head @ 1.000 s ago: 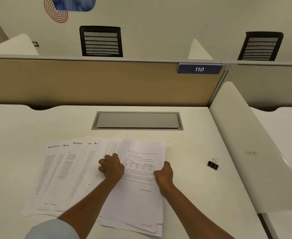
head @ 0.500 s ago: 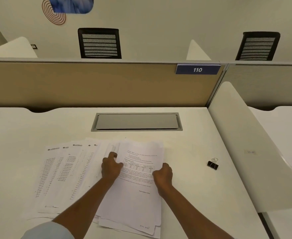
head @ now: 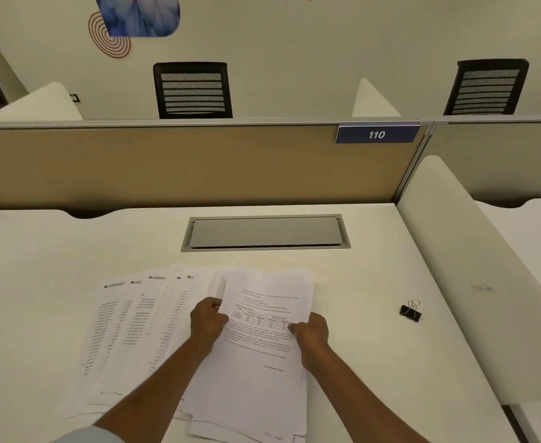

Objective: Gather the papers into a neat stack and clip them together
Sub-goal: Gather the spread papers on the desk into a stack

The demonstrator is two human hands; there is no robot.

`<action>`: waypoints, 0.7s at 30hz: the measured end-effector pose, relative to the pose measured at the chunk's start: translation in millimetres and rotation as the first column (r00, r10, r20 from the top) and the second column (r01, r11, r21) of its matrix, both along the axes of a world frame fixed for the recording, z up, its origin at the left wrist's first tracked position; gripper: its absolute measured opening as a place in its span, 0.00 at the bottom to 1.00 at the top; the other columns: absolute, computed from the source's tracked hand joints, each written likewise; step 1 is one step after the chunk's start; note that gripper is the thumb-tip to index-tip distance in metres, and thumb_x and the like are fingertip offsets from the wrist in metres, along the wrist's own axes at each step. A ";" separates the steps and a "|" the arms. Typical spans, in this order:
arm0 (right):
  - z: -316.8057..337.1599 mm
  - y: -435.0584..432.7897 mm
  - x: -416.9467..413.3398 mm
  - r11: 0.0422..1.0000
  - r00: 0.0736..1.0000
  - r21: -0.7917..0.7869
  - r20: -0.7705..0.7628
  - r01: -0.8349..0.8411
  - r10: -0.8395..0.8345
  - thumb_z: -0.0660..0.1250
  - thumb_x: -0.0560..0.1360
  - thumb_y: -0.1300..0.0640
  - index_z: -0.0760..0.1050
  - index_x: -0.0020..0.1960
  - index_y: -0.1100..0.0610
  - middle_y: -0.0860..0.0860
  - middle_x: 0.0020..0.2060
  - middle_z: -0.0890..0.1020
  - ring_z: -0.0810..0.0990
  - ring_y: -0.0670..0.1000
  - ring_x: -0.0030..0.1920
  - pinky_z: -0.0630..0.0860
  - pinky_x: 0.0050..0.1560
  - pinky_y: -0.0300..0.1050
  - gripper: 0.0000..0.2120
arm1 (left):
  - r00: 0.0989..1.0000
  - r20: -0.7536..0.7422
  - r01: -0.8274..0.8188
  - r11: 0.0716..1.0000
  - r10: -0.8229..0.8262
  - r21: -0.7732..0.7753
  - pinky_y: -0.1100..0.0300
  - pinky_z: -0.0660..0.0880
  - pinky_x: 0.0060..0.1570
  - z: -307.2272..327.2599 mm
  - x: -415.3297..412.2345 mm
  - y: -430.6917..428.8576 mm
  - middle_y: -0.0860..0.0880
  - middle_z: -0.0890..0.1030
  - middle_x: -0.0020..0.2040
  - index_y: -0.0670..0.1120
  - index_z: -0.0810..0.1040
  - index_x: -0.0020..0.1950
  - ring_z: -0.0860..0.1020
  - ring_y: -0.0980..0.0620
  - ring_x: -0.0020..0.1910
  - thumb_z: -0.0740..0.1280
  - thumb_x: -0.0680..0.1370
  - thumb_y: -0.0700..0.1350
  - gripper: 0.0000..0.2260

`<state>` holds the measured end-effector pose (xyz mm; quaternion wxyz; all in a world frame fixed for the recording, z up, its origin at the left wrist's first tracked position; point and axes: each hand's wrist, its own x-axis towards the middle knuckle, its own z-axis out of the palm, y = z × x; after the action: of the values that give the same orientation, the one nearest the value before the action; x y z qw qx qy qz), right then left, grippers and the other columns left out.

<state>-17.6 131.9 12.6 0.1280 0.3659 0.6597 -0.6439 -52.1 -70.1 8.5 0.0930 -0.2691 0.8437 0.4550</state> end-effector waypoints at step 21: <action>-1.8 -38.3 -16.9 0.989 0.999 0.144 0.030 -0.043 0.039 0.64 0.70 0.68 0.71 0.56 0.61 0.55 0.50 0.80 0.80 0.55 0.47 0.80 0.43 0.47 0.15 | 0.996 0.088 0.003 0.998 0.003 -0.064 0.49 0.76 0.54 -4.2 -21.6 -34.8 0.36 0.72 0.62 0.36 0.64 0.66 0.75 0.37 0.59 0.75 0.70 0.40 0.31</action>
<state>-34.6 93.6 10.7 0.1230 0.3694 0.7103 -0.5865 -73.7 -104.9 4.4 0.1212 -0.2916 0.8530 0.4155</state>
